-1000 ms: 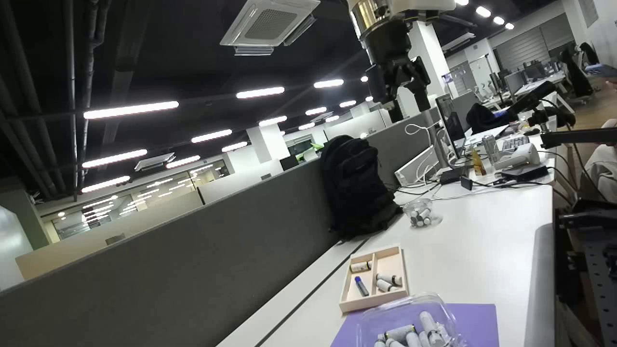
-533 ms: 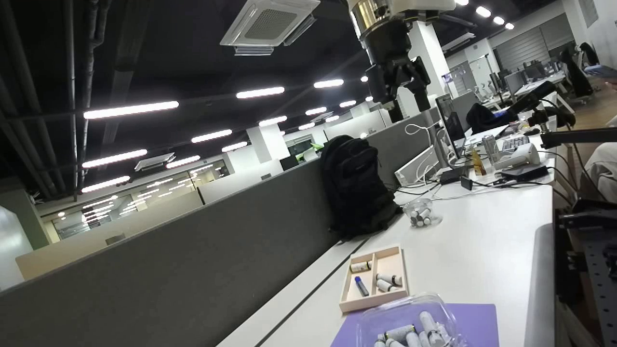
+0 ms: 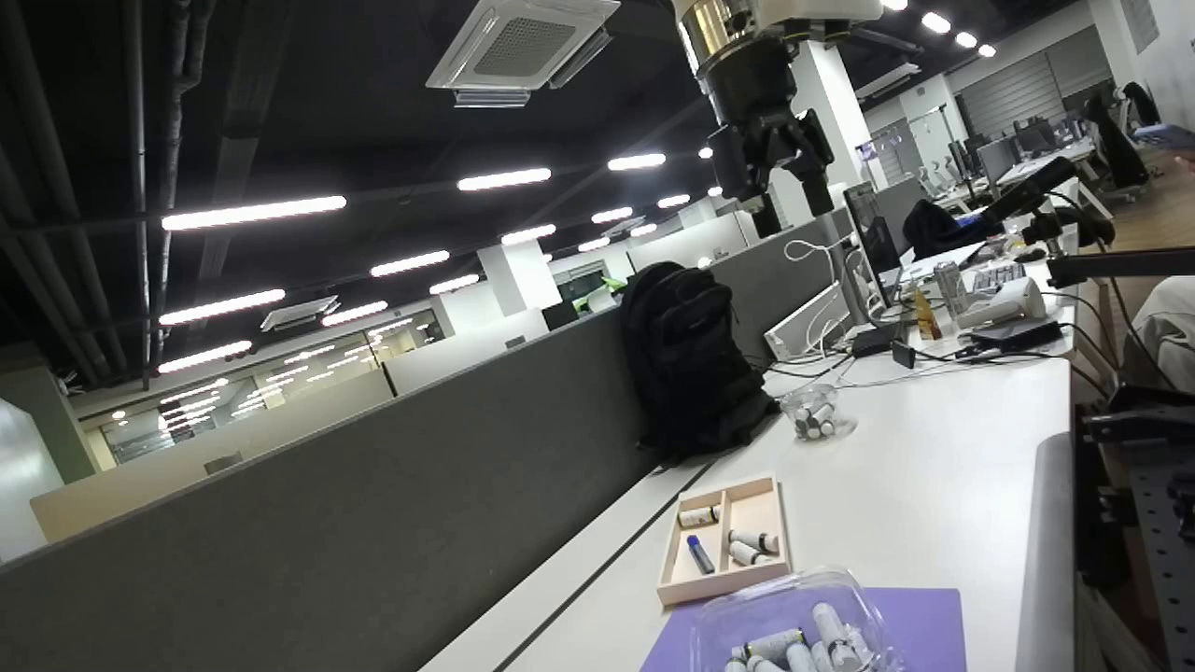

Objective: Pick the marker from the tray and place it on the purple mat

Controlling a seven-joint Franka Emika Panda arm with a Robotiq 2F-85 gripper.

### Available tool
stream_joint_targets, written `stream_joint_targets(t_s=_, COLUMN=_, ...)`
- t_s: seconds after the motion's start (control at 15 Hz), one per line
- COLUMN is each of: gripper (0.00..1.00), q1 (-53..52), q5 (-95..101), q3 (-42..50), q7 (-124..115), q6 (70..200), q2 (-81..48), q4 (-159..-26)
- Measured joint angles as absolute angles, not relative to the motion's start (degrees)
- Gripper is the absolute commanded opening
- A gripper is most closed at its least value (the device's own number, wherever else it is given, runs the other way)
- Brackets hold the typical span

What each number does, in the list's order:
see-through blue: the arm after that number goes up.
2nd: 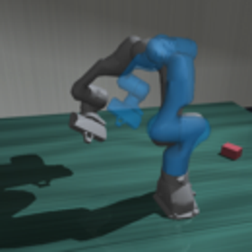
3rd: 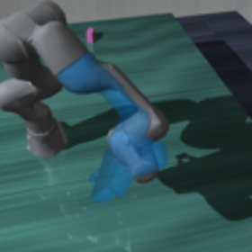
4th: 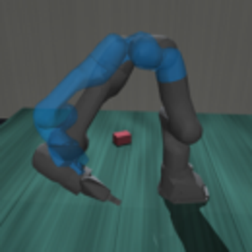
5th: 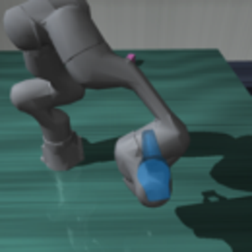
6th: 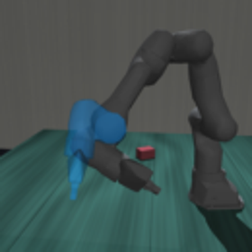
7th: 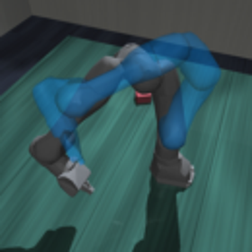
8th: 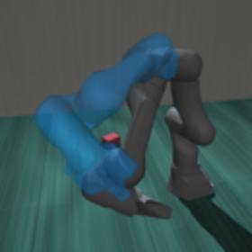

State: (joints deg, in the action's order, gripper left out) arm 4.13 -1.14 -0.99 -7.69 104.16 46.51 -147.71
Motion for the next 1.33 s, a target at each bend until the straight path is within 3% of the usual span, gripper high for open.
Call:
stream_joint_targets(t_s=0.53, gripper=1.0, q1=5.68, q5=-0.39, q3=-0.95, q7=-7.75, q6=112.07, q2=43.19, q4=-147.77)
stream_joint_targets(t_s=1.0, gripper=1.0, q1=7.93, q5=0.63, q3=-0.83, q7=-7.75, q6=133.26, q2=27.94, q4=-146.02)
stream_joint_targets(t_s=1.33, gripper=1.0, q1=7.48, q5=0.03, q3=-0.66, q7=-7.64, q6=136.51, q2=14.52, q4=-138.13)
